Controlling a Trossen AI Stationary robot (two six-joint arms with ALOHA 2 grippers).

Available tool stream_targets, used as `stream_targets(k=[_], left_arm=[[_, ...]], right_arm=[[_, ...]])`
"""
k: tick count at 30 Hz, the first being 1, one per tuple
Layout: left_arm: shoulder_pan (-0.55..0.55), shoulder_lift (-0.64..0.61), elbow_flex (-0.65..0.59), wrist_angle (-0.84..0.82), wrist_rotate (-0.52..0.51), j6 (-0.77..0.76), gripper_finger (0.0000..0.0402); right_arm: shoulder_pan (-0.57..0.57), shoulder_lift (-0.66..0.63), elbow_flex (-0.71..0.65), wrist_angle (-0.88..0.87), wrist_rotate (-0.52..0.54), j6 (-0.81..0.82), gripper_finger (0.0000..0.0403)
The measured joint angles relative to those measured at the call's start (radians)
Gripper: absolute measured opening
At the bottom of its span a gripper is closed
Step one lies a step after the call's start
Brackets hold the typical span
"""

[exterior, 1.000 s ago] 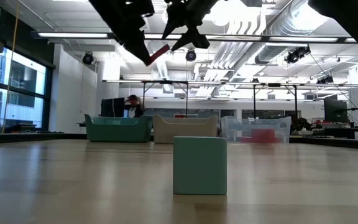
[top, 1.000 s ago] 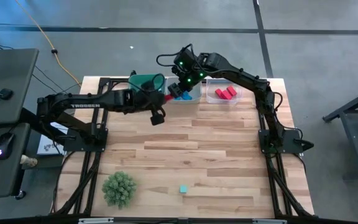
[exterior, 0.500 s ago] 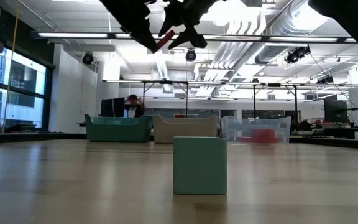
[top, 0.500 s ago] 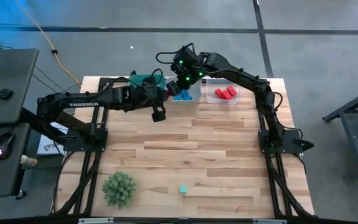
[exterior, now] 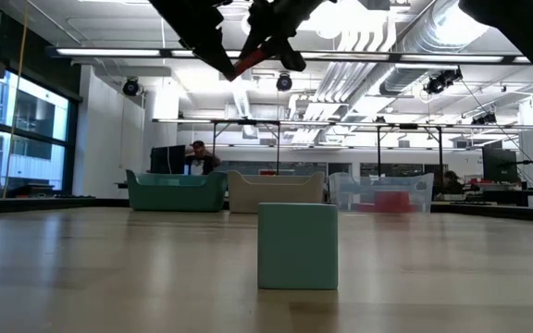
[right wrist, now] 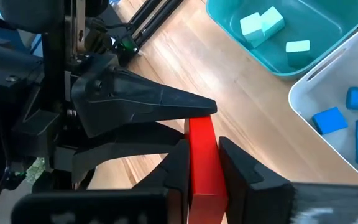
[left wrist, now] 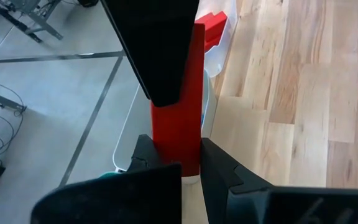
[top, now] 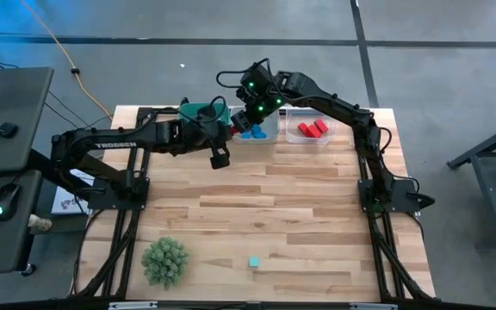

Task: Sort & place blocks by color
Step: Put the orange block into the transparent bin

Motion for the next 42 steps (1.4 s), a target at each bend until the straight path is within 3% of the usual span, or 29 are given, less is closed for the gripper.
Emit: stream_targets(k=[13, 17, 23, 30, 42], left_arm=[[0.000, 0.001, 0.000, 0.002, -0.024, 0.002, 0.0004], [0.002, 0.001, 0.000, 0.002, 0.030, -0.008, 0.0028], [0.003, 0.000, 0.000, -0.001, 0.026, -0.009, 0.0084], [0.002, 0.000, 0.000, -0.002, -0.038, -0.009, 0.0130], [0.003, 0.000, 0.000, -0.004, -0.057, -0.035, 0.0129]], right_arm=[[0.001, 0.000, 0.000, -0.009, 0.012, -0.009, 0.0038], [0.003, 0.000, 0.000, -0.044, 0.033, -0.026, 0.0038], [0.001, 0.000, -0.001, -0.076, 0.051, -0.027, 0.0038], [0.003, 0.000, -0.001, -0.184, 0.154, -0.061, 0.0038], [0.015, 0.000, -0.001, -0.401, 0.456, -0.184, 0.0038]])
